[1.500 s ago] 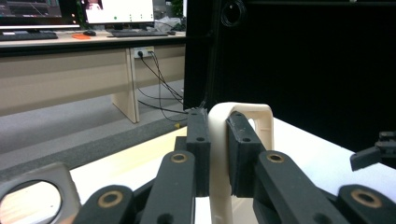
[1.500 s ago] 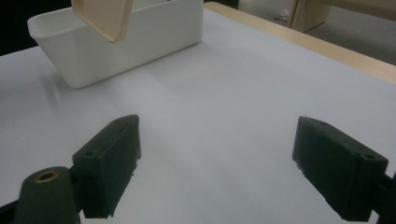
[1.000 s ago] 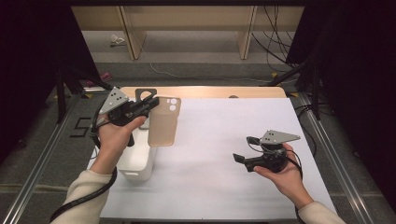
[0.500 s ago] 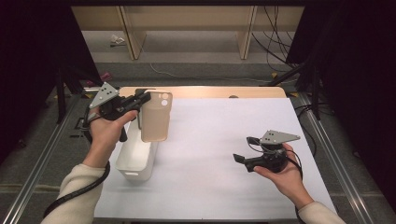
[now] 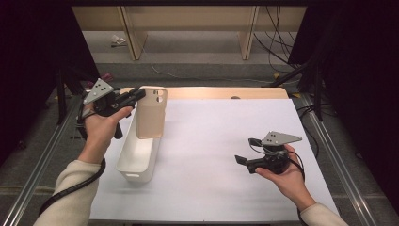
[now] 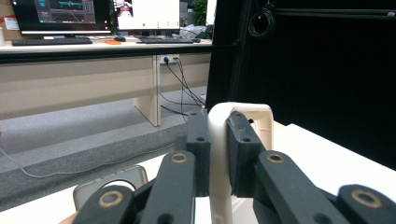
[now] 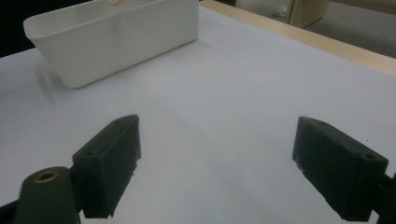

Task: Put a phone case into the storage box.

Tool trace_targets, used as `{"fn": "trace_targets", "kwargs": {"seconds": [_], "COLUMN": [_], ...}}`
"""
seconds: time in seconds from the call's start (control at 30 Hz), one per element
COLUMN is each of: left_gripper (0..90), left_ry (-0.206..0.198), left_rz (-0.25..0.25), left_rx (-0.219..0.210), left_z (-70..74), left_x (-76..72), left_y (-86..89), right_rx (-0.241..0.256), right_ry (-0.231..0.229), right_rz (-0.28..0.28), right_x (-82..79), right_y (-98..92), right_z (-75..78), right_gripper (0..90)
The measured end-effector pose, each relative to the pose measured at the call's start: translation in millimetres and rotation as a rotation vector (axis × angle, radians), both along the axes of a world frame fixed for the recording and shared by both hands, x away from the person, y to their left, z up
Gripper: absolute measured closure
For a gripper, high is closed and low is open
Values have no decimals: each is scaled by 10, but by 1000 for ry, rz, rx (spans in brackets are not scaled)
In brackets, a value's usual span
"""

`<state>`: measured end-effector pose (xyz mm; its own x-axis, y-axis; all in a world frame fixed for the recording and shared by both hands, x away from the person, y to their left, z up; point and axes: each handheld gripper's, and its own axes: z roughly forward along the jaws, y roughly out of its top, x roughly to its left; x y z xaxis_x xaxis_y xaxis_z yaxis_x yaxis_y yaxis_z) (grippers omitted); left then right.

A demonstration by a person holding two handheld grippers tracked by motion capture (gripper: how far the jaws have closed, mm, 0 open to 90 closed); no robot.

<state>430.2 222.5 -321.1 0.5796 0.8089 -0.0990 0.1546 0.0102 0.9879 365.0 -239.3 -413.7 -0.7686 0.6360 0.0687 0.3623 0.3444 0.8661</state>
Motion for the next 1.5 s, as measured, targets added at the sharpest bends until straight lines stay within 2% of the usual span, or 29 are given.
{"fn": "trace_targets", "kwargs": {"seconds": [0.3,0.53,1.03,1.5], "left_gripper": [809,808,809,809], "left_ry": [-8,7,19,42], "left_rz": [9,24,55,67], "left_rx": [9,-16,32,41], "left_z": [16,-9,-77,-147], "left_x": [85,161,293,405], "left_y": [82,146,209,246], "right_rx": [4,6,4,6], "right_ry": [1,3,2,2], "right_rz": [0,-4,-2,-2], "right_x": [4,6,5,4], "right_y": [-5,-7,-2,-4], "right_z": [-2,-8,-10,-8], "right_gripper": [162,162,163,163]}}
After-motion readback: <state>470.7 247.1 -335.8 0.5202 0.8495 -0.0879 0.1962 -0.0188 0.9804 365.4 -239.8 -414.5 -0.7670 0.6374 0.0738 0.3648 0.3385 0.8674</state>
